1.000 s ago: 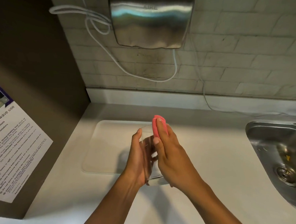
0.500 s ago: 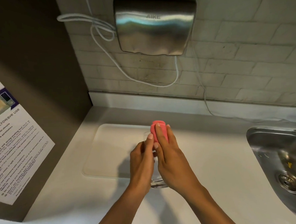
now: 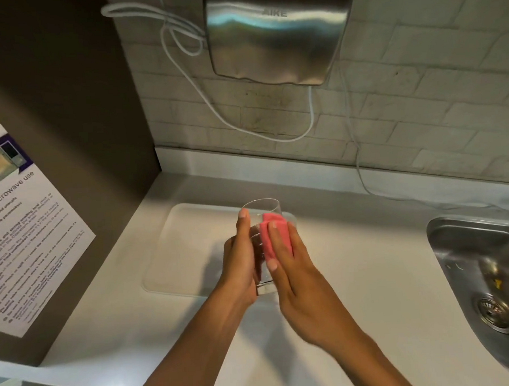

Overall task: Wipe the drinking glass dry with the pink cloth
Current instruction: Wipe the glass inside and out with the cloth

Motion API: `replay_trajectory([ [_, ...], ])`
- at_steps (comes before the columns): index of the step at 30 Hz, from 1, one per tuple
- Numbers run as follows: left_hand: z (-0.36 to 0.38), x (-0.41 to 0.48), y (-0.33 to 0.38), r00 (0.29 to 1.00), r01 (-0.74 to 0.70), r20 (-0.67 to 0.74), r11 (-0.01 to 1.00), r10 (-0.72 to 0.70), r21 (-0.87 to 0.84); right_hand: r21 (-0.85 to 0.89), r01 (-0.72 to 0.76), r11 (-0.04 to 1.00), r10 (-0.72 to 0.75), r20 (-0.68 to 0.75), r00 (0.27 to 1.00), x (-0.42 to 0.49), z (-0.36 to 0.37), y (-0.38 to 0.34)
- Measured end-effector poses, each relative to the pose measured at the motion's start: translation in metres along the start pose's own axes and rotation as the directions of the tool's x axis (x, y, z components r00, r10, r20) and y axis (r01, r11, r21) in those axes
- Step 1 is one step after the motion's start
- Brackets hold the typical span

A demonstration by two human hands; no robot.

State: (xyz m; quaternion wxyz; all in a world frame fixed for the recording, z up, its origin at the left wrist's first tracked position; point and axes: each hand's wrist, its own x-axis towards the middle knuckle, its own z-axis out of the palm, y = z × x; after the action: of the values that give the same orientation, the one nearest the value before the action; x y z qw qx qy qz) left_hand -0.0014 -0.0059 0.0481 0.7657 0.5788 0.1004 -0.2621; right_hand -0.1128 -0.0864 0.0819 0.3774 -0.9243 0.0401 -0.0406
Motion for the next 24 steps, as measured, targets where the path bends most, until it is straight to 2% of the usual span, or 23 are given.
replay_trajectory([
  [2,-0.002,0.002,0.002,1.0,0.008,-0.013,1.0,-0.008,0.016,-0.07,-0.006,0.998,0.006,-0.003,1.0,-0.012,0.006,-0.002],
  [5,-0.003,-0.002,-0.01,0.998,0.023,0.057,1.0,-0.022,-0.019,-0.101,-0.008,0.995,0.004,-0.04,0.999,-0.006,0.004,-0.008],
  [8,0.0,-0.007,-0.019,0.99,0.04,0.14,0.998,-0.034,-0.039,-0.045,-0.054,0.997,0.049,-0.11,0.993,0.021,-0.006,-0.011],
  [11,0.0,-0.006,-0.011,0.989,0.09,0.123,0.995,-0.085,-0.037,0.026,-0.039,0.999,0.041,-0.111,0.993,0.027,-0.012,-0.009],
  [13,-0.003,-0.002,-0.003,0.993,0.088,0.087,0.996,-0.086,-0.023,0.052,-0.001,0.999,0.004,-0.064,0.998,0.012,-0.006,-0.007],
  [16,-0.005,0.0,0.001,0.997,0.07,0.006,0.997,-0.071,0.027,-0.067,-0.016,0.998,0.019,0.038,0.999,-0.008,0.004,-0.01],
  [19,-0.001,-0.007,-0.003,0.998,0.06,0.007,0.997,-0.06,0.038,-0.18,-0.032,0.983,0.033,0.005,0.999,0.008,0.001,-0.011],
  [24,0.006,-0.009,-0.004,0.997,0.053,0.059,0.999,-0.053,0.002,-0.014,-0.12,0.993,0.119,-0.07,0.99,0.037,-0.013,-0.007],
])
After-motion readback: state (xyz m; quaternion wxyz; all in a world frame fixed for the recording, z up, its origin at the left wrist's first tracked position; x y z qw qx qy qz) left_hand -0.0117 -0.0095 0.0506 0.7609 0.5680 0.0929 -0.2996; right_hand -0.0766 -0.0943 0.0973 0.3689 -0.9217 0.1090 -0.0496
